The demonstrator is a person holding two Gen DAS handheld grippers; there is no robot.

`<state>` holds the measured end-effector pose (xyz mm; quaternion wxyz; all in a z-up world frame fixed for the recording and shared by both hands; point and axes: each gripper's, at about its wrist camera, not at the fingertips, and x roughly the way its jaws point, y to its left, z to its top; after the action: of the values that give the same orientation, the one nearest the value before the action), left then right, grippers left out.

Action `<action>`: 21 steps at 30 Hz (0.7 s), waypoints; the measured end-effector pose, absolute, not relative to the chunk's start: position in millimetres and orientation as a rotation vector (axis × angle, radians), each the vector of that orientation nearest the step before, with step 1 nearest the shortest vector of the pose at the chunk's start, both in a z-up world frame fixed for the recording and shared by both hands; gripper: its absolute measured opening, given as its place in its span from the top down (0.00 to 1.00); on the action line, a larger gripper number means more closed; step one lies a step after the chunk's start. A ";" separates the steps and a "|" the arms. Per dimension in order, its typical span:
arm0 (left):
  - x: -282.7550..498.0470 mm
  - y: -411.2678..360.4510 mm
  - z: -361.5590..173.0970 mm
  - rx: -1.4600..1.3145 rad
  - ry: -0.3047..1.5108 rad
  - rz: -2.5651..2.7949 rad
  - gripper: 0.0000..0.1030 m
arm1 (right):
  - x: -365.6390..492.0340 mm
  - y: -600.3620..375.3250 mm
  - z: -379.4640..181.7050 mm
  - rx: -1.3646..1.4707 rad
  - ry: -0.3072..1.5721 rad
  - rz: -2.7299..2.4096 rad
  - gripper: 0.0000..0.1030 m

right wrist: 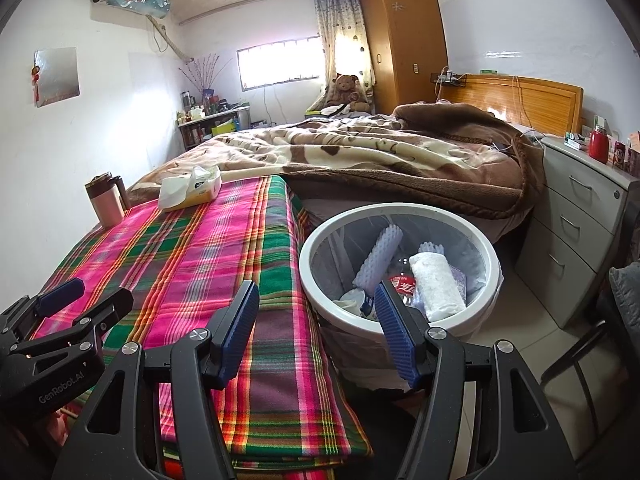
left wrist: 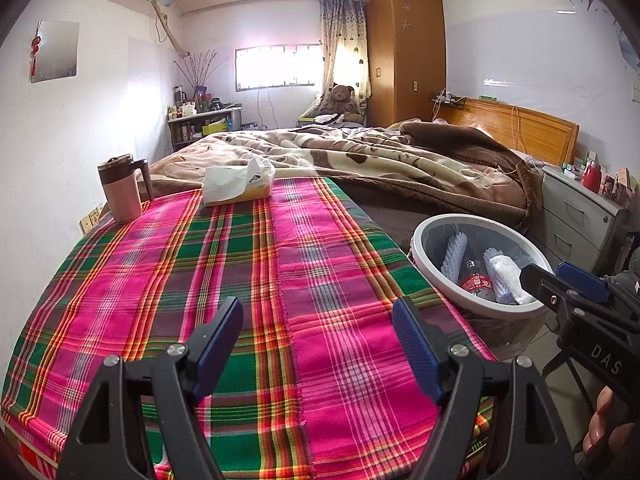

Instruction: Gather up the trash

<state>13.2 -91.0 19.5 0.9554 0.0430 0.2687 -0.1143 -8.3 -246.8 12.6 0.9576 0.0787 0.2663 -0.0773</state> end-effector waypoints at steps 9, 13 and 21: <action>13.3 -89.6 19.4 0.086 0.547 -0.232 0.24 | -8.6 -246.2 13.8 0.157 0.539 -0.155 0.40; 14.0 -89.5 19.8 0.085 0.547 -0.232 0.24 | -8.1 -244.6 14.1 0.157 0.540 -0.153 0.40; 14.0 -89.5 19.8 0.083 0.548 -0.232 0.24 | -8.1 -244.2 14.1 0.157 0.540 -0.152 0.40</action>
<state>14.0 -89.5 19.8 0.9552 0.0410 0.2700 -0.1141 -8.1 -244.2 14.1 0.9579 0.0776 0.2660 -0.0747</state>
